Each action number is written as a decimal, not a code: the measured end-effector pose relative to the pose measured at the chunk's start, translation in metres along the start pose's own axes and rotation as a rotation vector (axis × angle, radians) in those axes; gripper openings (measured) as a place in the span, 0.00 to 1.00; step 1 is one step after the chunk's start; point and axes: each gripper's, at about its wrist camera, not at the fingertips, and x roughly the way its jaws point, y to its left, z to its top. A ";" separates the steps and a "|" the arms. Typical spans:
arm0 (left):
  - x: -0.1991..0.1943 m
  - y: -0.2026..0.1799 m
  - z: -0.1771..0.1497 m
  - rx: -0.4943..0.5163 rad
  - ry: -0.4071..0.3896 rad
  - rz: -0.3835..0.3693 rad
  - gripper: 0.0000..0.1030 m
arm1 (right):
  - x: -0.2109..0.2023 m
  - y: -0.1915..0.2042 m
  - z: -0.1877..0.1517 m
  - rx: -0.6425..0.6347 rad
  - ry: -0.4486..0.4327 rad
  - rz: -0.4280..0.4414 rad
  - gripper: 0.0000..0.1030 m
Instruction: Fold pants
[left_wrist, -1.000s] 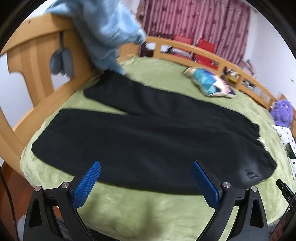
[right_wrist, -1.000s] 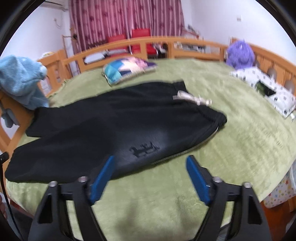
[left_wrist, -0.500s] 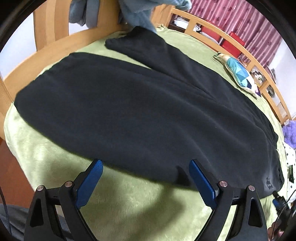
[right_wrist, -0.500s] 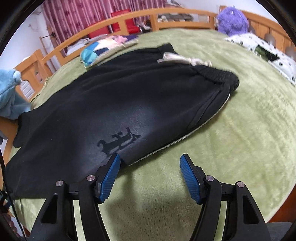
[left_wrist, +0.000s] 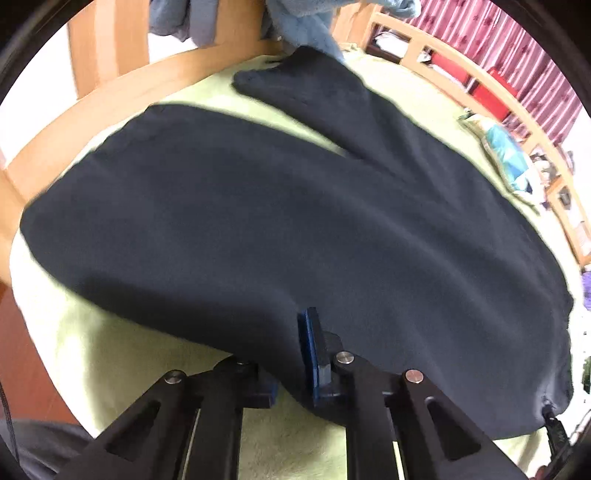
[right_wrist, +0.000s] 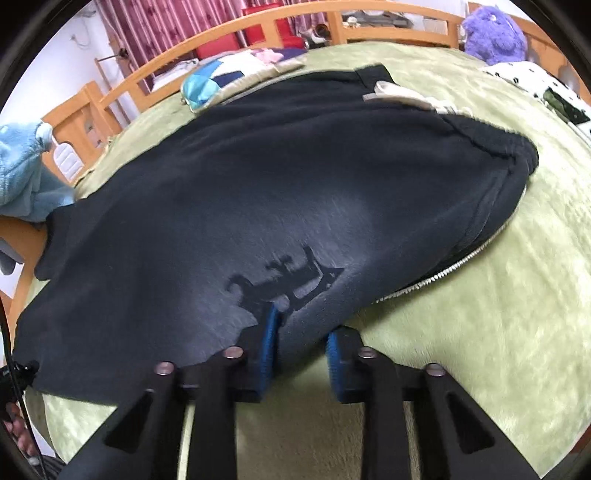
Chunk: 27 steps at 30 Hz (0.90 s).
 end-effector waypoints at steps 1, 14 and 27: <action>-0.005 -0.002 0.005 0.008 -0.011 -0.007 0.11 | -0.004 0.005 0.004 -0.019 -0.013 -0.008 0.18; -0.071 -0.086 0.117 0.179 -0.261 -0.009 0.11 | -0.063 0.053 0.127 -0.129 -0.227 0.068 0.13; -0.019 -0.155 0.184 0.259 -0.359 -0.010 0.11 | 0.005 0.084 0.222 -0.135 -0.272 0.086 0.08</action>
